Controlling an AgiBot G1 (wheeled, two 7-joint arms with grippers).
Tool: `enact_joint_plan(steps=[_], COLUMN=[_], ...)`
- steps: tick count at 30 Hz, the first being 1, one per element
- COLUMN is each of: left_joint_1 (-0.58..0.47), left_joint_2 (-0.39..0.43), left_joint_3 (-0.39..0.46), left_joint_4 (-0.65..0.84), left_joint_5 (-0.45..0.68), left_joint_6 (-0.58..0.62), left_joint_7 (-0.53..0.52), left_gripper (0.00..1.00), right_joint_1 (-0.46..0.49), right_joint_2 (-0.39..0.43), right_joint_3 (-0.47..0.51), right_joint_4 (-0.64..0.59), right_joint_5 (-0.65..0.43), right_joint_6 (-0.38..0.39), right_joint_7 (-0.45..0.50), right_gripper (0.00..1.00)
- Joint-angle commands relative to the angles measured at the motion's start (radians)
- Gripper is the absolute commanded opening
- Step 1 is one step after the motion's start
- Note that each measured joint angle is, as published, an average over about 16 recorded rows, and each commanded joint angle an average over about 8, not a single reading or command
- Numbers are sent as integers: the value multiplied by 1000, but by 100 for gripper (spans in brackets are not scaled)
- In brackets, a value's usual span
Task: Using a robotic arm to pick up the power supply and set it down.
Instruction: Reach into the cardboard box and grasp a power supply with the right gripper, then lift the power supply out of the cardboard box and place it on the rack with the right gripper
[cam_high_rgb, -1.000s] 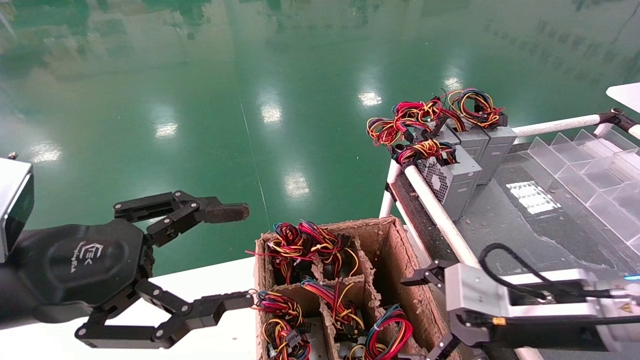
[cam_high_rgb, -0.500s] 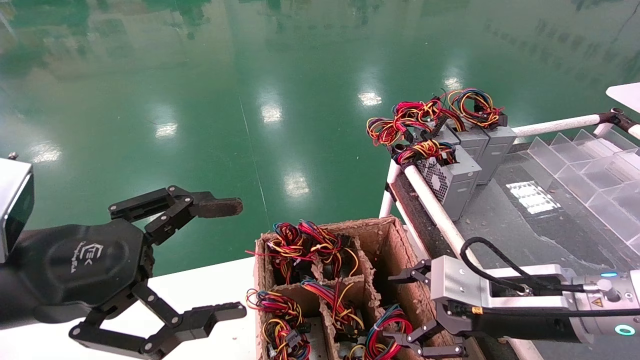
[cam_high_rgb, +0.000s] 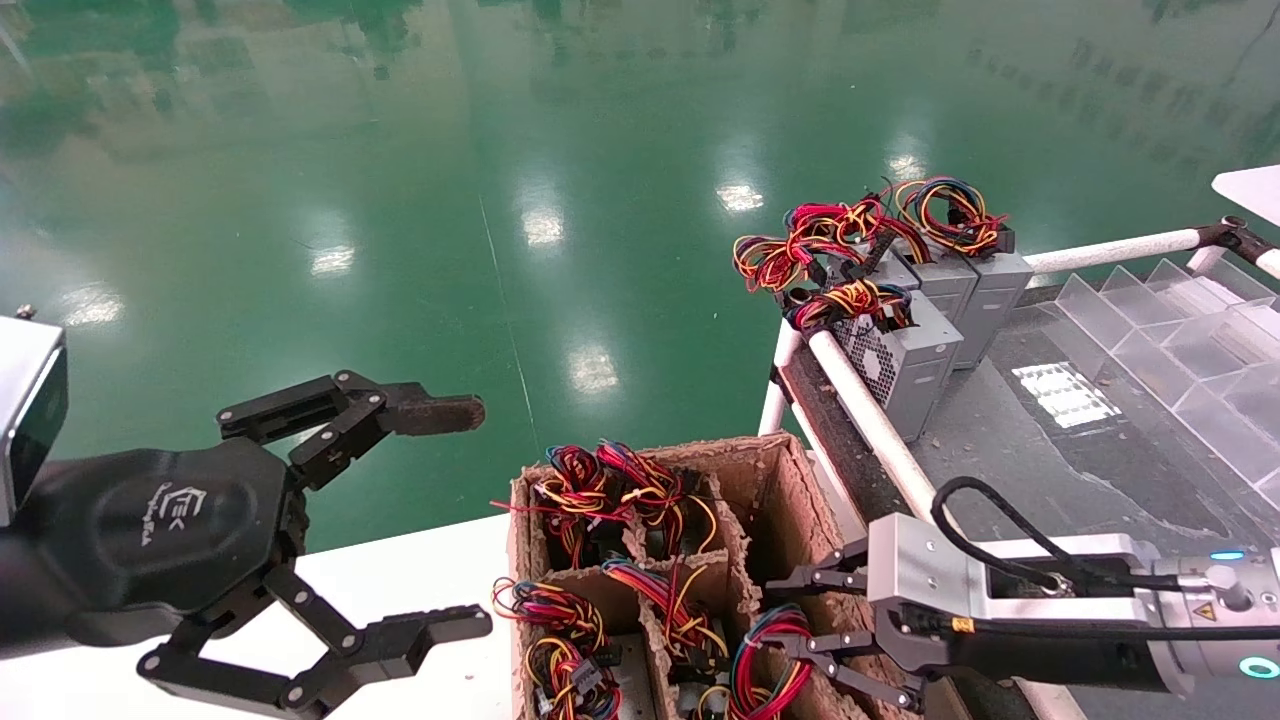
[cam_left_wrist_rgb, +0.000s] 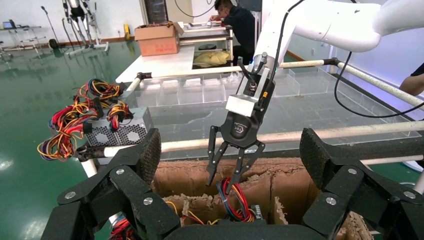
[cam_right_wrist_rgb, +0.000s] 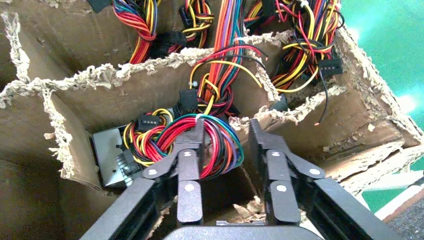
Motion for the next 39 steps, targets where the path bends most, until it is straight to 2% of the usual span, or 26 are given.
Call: enact_joint_plan(steps=[1, 15, 23, 39], left_joint_1=[0, 0, 0, 0], left_joint_2=[0, 0, 0, 0], left_joint_3=[0, 0, 0, 0], left_joint_4=[0, 0, 0, 0], left_joint_5=[0, 0, 0, 0], left_joint_6=[0, 0, 0, 0], left_joint_7=[0, 0, 0, 0], left_gripper=[100, 100, 100, 100], right_joint_1=[-2, -5, -15, -118], right_joint_2=[2, 15, 29, 73], right_joint_3=[2, 6, 37, 206], right_joint_4=[1, 1, 4, 14], right_joint_5=[4, 28, 81, 323], right_joint_6=[-1, -26, -17, 20], right_joint_7=[-7, -22, -45, -333], right_gripper=[0, 0, 0, 0])
